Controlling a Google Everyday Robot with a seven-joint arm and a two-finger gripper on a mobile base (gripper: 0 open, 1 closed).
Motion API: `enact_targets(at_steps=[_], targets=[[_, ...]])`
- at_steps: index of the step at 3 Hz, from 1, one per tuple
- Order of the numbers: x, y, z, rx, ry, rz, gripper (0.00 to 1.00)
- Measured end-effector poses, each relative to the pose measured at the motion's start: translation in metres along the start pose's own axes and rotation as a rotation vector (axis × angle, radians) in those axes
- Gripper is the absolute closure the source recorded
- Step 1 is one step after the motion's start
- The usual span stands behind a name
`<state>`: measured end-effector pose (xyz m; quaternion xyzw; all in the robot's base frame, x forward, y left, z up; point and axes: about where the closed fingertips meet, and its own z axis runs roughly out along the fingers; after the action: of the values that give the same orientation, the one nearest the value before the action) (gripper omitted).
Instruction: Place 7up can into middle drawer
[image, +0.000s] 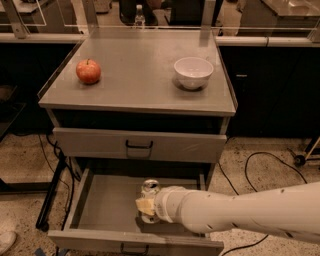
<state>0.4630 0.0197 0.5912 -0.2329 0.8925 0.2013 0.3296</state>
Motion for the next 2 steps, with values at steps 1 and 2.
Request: enact_targets(at_steps=[1, 2], targets=[[0.0156, -0.0048, 0.0329, 0.015, -0.043, 0.077, 1.00], [0.0066, -0.0134, 0.0363, 0.042, -0.092, 0.085, 1.00]])
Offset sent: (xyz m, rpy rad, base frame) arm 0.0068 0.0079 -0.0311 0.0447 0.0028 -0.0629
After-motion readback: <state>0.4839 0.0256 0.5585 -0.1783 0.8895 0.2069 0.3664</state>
